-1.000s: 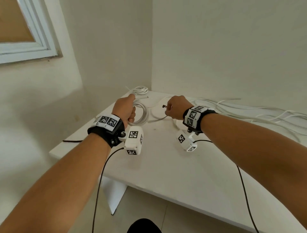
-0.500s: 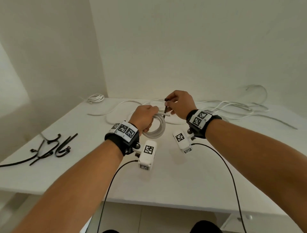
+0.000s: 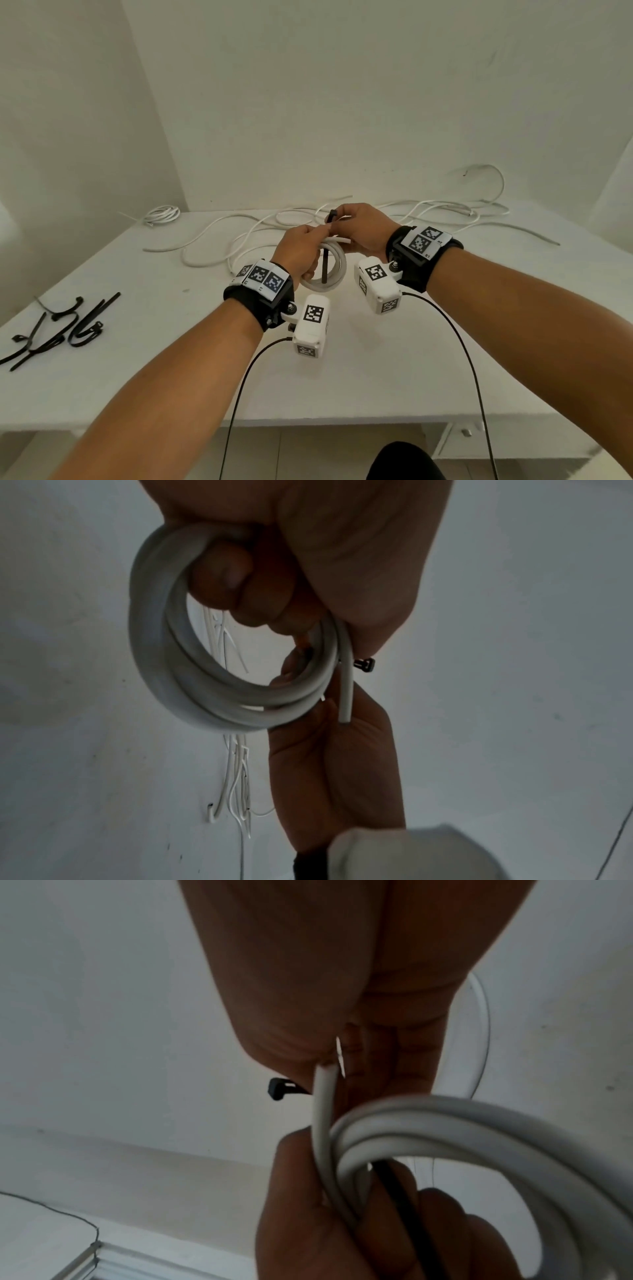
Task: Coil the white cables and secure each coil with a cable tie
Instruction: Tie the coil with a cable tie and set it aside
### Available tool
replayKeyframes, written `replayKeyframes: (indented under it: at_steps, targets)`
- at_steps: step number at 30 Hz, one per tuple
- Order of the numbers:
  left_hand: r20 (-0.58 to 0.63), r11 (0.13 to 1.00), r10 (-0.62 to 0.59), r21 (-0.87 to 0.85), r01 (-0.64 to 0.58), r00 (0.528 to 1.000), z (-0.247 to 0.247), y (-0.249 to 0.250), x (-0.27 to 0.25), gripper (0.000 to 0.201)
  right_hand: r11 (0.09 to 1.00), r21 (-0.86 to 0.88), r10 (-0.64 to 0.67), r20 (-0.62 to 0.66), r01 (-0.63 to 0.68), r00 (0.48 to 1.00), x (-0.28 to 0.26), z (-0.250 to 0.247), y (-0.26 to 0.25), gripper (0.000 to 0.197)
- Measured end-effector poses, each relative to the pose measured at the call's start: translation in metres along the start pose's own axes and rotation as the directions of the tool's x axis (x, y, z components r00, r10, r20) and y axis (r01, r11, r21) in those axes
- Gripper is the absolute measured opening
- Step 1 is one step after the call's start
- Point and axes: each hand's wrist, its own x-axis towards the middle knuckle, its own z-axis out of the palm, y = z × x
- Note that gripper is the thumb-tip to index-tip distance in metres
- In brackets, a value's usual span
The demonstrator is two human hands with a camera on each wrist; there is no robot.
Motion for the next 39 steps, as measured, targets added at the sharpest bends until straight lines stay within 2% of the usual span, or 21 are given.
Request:
replayKeyframes:
  at_steps: [2, 7, 9, 11, 13, 15, 17, 19, 21, 24, 26, 29, 32, 35, 39]
  targets:
    - [-0.006, 1.000, -0.007, 0.017, 0.007, 1.000, 0.001, -0.001, 0.000, 0.035, 1.000, 0.002, 0.027, -0.009, -0.027, 1.000, -0.003, -0.003, -0.004, 0.010]
    - [-0.001, 0.999, -0.009, 0.049, 0.009, 1.000, 0.000, -0.005, -0.001, 0.032, 0.987, -0.152, 0.036, -0.032, -0.041, 0.999, -0.007, -0.008, -0.009, 0.016]
    - [-0.031, 0.997, 0.000, 0.076, 0.003, 1.000, -0.001, -0.005, 0.000, 0.031, 0.950, -0.311, -0.038, -0.060, 0.017, 0.998, -0.006, -0.005, -0.009, 0.015]
    - [-0.090, 0.997, 0.004, 0.082, 0.004, 0.996, -0.003, -0.005, 0.001, 0.031, 0.814, -0.560, -0.236, -0.081, 0.152, 0.968, -0.006, -0.003, -0.009, 0.017]
    - [-0.150, 0.995, 0.015, 0.102, 0.001, 0.989, -0.008, -0.004, 0.005, 0.027, 0.697, -0.651, -0.393, 0.004, 0.301, 0.919, -0.012, -0.001, -0.011, 0.020]
    - [-0.179, 0.992, 0.020, 0.128, 0.003, 0.984, -0.013, -0.004, 0.010, 0.027, 0.650, -0.642, -0.396, 0.168, 0.405, 0.903, -0.020, 0.003, -0.012, 0.019]
    - [-0.181, 0.992, 0.006, 0.122, 0.016, 0.983, -0.016, -0.003, 0.014, 0.029, 0.537, -0.706, -0.362, 0.301, 0.462, 0.882, -0.024, 0.007, -0.009, 0.016]
    - [-0.177, 0.995, -0.018, 0.089, 0.035, 0.984, -0.016, -0.001, 0.016, 0.032, 0.395, -0.761, -0.375, 0.379, 0.515, 0.846, -0.023, 0.011, -0.003, 0.015]
    - [-0.187, 0.998, -0.048, 0.034, 0.055, 0.981, -0.011, 0.005, 0.013, 0.031, 0.332, -0.775, -0.410, 0.395, 0.538, 0.822, -0.023, 0.016, 0.003, 0.014]
    - [-0.161, 0.996, -0.044, 0.064, 0.055, 0.986, -0.007, 0.011, 0.009, 0.025, 0.311, -0.745, -0.525, 0.384, 0.591, 0.760, -0.023, 0.018, 0.009, 0.007]
    - [-0.145, 0.993, -0.046, 0.099, 0.060, 0.988, -0.008, 0.009, 0.008, 0.019, 0.331, -0.717, -0.576, 0.360, 0.613, 0.733, -0.024, 0.018, 0.010, 0.004]
    - [-0.139, 0.994, -0.026, 0.101, 0.040, 0.990, -0.011, 0.004, 0.007, 0.016, 0.449, -0.669, -0.612, 0.252, 0.592, 0.749, -0.023, 0.013, 0.008, 0.007]
    - [-0.153, 0.999, 0.001, 0.053, 0.007, 0.988, -0.009, 0.001, 0.006, 0.017, 0.510, -0.653, -0.642, 0.144, 0.560, 0.753, -0.023, 0.011, 0.006, 0.008]
    - [-0.124, 0.993, 0.071, 0.101, -0.059, 0.990, -0.006, 0.002, 0.006, 0.025, 0.574, -0.635, -0.667, 0.003, 0.517, 0.745, -0.022, 0.011, 0.002, 0.007]
    - [-0.084, 0.988, 0.104, 0.122, -0.094, 0.991, -0.005, 0.001, 0.006, 0.027, 0.633, -0.640, -0.598, -0.047, 0.436, 0.800, -0.024, 0.010, -0.003, 0.006]
